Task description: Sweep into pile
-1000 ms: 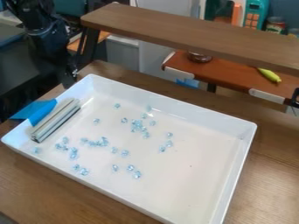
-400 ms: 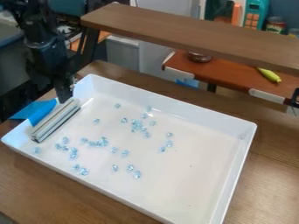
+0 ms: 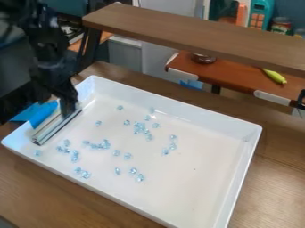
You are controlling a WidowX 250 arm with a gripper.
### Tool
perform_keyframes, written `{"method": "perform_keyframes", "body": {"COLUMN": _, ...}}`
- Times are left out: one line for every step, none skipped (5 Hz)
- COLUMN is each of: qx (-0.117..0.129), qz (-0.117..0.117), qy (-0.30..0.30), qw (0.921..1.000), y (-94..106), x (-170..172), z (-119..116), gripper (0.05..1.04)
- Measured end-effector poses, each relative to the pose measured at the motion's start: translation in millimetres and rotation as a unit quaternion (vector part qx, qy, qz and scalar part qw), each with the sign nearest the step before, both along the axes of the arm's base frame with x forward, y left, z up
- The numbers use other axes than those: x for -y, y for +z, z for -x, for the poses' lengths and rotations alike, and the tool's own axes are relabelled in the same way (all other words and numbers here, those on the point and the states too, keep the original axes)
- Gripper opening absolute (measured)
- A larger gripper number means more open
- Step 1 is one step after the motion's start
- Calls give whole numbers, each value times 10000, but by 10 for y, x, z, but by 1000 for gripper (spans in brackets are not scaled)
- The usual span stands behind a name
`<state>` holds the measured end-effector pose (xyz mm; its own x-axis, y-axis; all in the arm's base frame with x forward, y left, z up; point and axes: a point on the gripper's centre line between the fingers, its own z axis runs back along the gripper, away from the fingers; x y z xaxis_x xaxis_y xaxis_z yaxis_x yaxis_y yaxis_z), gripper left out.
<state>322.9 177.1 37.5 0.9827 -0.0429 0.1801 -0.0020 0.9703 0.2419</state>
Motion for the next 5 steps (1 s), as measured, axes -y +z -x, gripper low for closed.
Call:
{"method": "perform_keyframes", "body": {"qx": 71, "qz": -132, "qy": 64, "qw": 9999, "y": -76, "x": -18, "z": -44, "gripper": 1000}}
{"method": "perform_keyframes", "body": {"qx": 18, "qz": -146, "qy": 97, "qw": 9998, "y": -209, "x": -35, "z": -48, "gripper": 1000}}
{"method": "perform_keyframes", "body": {"qx": -4, "qz": -189, "qy": 125, "qw": 9997, "y": -318, "x": -65, "z": -50, "gripper": 1000}}
{"method": "perform_keyframes", "body": {"qx": 88, "qz": -206, "qy": 160, "qw": 9996, "y": -312, "x": -98, "z": -80, "gripper": 1000}}
{"method": "perform_keyframes", "body": {"qx": 33, "qz": -152, "qy": 243, "qw": 9996, "y": -393, "x": -140, "z": -50, "gripper": 1000}}
